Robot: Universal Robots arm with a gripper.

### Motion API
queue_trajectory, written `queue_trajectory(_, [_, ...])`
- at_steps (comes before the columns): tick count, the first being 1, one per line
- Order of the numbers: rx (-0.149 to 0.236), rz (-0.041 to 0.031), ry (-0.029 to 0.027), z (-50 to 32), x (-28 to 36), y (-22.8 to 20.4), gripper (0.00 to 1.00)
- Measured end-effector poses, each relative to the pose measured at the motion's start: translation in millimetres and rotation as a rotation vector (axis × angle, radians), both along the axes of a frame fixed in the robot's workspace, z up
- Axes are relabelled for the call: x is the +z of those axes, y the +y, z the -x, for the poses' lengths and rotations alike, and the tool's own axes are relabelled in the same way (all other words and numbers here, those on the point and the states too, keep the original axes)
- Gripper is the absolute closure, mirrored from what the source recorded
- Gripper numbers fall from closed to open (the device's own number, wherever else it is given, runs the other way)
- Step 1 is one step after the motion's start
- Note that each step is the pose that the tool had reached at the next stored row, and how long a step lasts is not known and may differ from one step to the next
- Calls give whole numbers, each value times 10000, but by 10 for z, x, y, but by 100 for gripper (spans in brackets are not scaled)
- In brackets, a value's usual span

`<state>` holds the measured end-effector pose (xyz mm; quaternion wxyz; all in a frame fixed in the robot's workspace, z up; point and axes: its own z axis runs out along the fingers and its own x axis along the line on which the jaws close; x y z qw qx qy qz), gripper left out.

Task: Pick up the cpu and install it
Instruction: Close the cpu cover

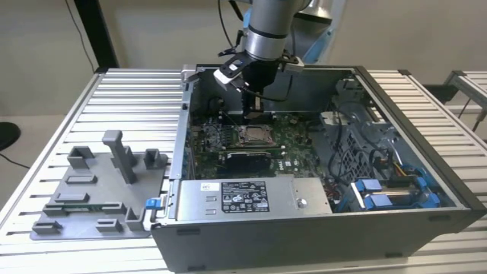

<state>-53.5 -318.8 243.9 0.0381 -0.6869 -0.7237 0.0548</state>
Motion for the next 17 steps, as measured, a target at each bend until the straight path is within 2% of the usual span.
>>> queue_trajectory(14, [6,0,-4,16,0,0,100])
queue_trajectory(17, [35,1,-3,33,-31,0,100])
